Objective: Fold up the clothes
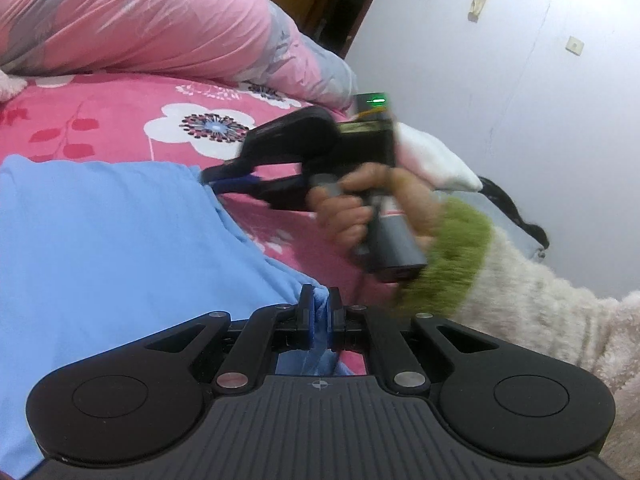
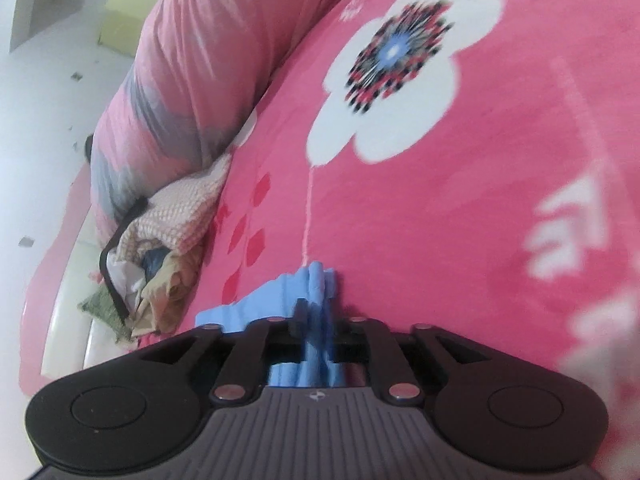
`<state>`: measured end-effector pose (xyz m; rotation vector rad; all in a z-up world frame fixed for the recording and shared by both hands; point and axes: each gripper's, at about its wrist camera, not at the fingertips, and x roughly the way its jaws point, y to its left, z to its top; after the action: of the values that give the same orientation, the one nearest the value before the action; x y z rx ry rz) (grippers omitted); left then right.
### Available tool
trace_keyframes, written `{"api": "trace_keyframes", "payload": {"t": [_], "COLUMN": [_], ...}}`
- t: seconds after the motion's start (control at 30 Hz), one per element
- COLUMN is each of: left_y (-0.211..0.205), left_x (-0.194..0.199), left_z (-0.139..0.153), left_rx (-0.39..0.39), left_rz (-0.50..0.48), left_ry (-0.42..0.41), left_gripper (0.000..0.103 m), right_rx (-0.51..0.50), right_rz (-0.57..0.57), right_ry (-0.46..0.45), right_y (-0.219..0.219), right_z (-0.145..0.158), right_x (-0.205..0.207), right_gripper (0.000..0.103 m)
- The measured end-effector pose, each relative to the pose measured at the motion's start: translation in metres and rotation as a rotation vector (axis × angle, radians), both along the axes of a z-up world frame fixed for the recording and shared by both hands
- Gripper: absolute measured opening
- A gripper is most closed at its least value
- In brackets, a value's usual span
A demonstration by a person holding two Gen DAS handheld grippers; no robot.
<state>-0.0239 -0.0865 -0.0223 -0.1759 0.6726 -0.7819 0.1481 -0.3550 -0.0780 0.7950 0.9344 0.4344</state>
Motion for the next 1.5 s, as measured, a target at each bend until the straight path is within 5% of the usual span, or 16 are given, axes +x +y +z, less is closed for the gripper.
{"api": "trace_keyframes", "payload": {"t": [0.17,0.27,0.43,0.57,0.83,1.07,1.13,1.43,1.5], "left_y": [-0.007,-0.013,-0.010,0.014,0.094,0.135,0.140,0.174,0.179], "left_x": [0.002,0.003,-0.020,-0.045,-0.074,-0.075,-0.070,-0.048,-0.045], "left_z": [-0.011,-0.023,-0.016,-0.002,0.005,-0.005,-0.008,-0.021,-0.023], "left_rx": [0.009,0.022,0.006,0.042,0.252,0.297,0.277,-0.040,-0.081], "left_rz": [-0.022,-0.041,-0.078,-0.073,0.206,0.363,0.375,0.393,0.395], "left_ry": [0.063,0.112,0.060,-0.014,-0.100,-0.075,-0.047,0.188,0.218], "left_gripper": [0.006,0.026,0.048,0.049,0.048,0.048,0.048,0.045,0.044], "right_rx": [-0.047,-0.039,-0.015,-0.026,-0.266,-0.475,-0.466,-0.467,-0.471], "right_rz": [-0.127,-0.224,-0.255,-0.218,-0.002,0.039,0.028,0.037,0.038], "right_ry": [-0.048,-0.063,-0.064,-0.080,-0.195,-0.227,-0.210,-0.174,-0.164], "right_y": [-0.053,-0.083,-0.085,-0.069,0.021,0.051,0.050,0.059,0.061], "right_z": [0.032,0.044,0.043,0.044,0.045,0.052,0.051,0.051,0.048], "right_x": [-0.073,-0.130,-0.187,-0.218,-0.220,-0.227,-0.229,-0.225,-0.223], "right_gripper": [0.026,0.027,0.028,0.028,0.026,0.026,0.026,0.024,0.016]}}
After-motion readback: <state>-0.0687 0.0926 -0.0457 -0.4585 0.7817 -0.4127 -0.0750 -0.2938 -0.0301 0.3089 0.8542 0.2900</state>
